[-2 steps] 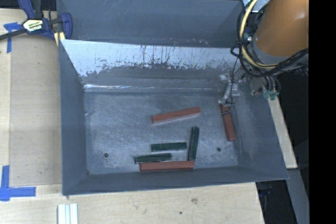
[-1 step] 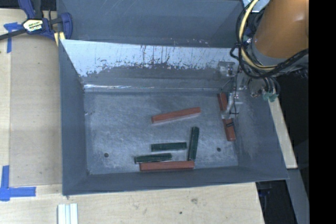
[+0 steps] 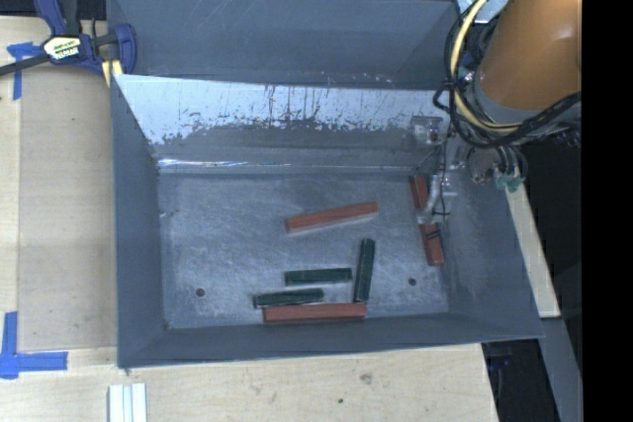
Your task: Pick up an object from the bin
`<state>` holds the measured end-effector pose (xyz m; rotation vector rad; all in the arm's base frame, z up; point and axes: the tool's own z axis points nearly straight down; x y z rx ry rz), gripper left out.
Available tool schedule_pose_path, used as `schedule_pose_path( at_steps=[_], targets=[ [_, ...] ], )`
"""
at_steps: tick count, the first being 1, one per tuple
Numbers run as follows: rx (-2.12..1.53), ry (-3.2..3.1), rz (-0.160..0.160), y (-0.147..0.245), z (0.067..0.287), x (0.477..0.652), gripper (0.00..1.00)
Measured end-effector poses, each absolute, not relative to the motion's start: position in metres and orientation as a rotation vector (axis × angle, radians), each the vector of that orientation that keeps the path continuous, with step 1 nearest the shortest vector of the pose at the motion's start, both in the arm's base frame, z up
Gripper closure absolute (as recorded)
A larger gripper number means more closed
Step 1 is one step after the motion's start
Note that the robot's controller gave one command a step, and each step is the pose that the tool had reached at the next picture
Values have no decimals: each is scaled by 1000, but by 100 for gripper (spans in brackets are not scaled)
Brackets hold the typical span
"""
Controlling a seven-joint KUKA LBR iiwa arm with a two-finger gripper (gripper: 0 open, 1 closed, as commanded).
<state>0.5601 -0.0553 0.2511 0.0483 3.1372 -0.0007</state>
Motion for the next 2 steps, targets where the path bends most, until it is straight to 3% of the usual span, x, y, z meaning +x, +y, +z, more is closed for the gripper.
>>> schedule_pose_path(
  at_steps=[1,2],
  targets=[
    [6,3133,-1,-29,152,585,0],
    [-24,3135,-1,-17,85,605,0]
  ],
)
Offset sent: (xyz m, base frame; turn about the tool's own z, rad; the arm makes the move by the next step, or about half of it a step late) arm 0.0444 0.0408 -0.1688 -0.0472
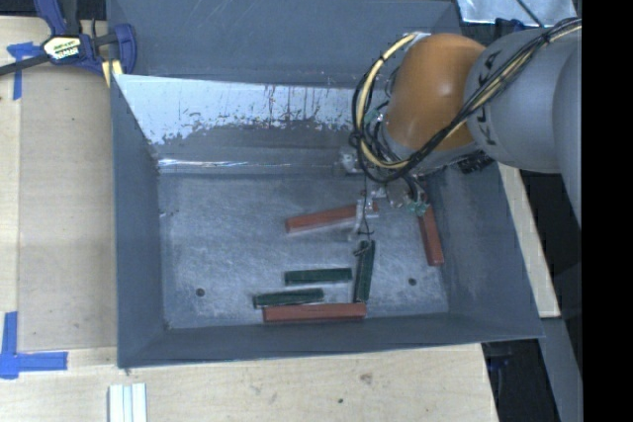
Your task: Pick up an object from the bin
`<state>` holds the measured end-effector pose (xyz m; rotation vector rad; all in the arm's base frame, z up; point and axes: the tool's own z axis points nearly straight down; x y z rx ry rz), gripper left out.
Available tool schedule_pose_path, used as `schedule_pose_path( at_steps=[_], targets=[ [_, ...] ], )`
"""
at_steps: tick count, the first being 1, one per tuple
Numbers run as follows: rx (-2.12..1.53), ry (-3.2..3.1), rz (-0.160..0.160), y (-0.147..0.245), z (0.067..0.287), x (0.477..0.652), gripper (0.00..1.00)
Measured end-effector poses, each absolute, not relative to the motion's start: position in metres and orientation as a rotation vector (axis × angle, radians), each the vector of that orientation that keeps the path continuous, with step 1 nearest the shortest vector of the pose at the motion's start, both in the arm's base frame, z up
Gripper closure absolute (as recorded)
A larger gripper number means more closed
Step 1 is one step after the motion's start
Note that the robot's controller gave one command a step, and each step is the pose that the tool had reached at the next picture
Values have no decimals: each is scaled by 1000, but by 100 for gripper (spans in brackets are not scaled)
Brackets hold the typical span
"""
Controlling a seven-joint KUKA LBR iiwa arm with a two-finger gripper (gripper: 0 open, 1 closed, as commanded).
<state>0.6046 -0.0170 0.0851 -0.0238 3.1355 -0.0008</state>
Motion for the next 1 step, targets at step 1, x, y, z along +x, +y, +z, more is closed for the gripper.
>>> schedule_pose_path(
  at_steps=[1],
  targets=[
    [88,3134,2,-27,72,536,100]
  ],
)
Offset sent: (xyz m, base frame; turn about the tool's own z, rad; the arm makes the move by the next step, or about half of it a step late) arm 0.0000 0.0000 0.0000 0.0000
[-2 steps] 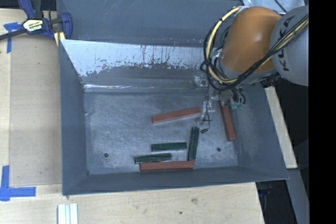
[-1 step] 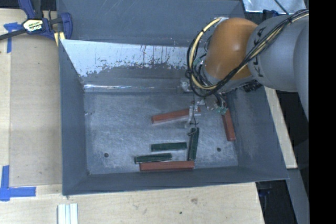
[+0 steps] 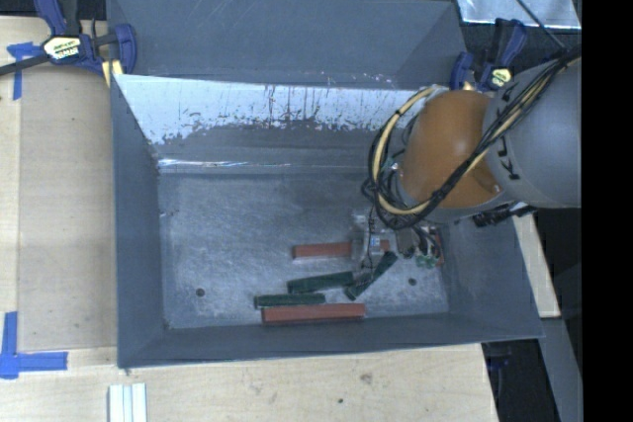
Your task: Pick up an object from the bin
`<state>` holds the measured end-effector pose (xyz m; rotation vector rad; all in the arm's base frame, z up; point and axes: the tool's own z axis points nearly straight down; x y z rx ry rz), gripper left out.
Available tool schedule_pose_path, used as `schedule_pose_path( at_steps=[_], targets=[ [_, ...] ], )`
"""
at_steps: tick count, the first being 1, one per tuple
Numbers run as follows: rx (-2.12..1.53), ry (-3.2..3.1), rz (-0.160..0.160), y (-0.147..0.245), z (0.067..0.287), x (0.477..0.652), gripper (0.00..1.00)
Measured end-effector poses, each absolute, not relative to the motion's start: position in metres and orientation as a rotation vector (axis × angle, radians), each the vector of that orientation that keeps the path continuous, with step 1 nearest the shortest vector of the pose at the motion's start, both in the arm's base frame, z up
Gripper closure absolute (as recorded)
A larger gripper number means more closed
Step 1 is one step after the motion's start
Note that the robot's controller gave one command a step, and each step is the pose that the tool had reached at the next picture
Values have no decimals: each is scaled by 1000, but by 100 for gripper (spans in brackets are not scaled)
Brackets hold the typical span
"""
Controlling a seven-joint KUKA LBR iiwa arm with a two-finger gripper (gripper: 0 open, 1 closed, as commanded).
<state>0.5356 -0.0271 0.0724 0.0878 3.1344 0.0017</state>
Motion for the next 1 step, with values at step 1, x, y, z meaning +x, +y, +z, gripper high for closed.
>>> schedule_pose_path(
  at_steps=[1],
  targets=[
    [87,3134,1,-27,72,536,100]
  ],
)
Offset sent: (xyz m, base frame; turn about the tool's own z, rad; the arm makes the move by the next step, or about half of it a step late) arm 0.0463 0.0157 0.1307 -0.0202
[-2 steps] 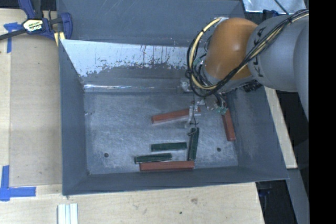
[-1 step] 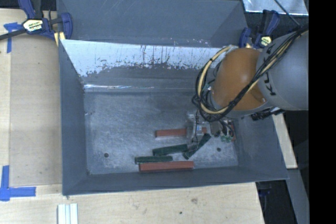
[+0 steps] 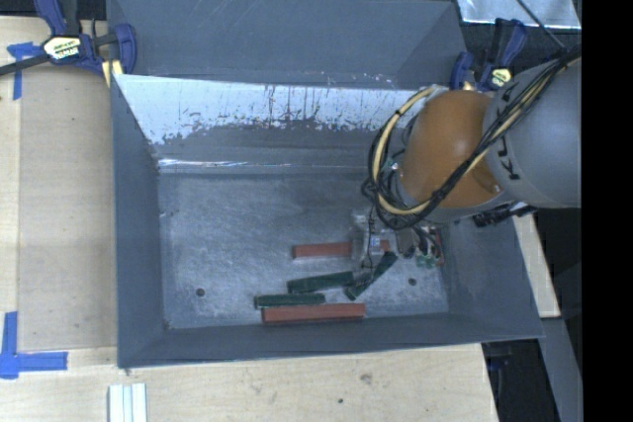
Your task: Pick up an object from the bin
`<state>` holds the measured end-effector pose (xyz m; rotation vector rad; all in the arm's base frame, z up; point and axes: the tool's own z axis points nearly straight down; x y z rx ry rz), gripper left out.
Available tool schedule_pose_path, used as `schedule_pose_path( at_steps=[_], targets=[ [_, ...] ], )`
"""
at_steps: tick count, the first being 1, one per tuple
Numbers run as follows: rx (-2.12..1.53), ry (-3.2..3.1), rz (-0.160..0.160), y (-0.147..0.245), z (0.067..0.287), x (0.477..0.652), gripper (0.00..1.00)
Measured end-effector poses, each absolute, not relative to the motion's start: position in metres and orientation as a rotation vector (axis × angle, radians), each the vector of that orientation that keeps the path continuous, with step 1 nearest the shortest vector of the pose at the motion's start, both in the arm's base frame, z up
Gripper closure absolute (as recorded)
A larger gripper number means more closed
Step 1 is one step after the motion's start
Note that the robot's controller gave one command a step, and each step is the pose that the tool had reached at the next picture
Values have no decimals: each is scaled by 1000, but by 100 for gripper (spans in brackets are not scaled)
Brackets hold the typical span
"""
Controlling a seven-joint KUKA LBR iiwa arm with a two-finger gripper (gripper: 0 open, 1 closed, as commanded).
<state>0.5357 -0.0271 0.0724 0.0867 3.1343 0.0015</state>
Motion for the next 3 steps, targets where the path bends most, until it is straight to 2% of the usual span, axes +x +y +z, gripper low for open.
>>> schedule_pose_path(
  at_steps=[1,2,3],
  targets=[
    [78,3145,0,-23,113,549,100],
    [82,3126,0,-7,128,538,100],
    [81,3136,1,-4,119,532,100]
  ],
)
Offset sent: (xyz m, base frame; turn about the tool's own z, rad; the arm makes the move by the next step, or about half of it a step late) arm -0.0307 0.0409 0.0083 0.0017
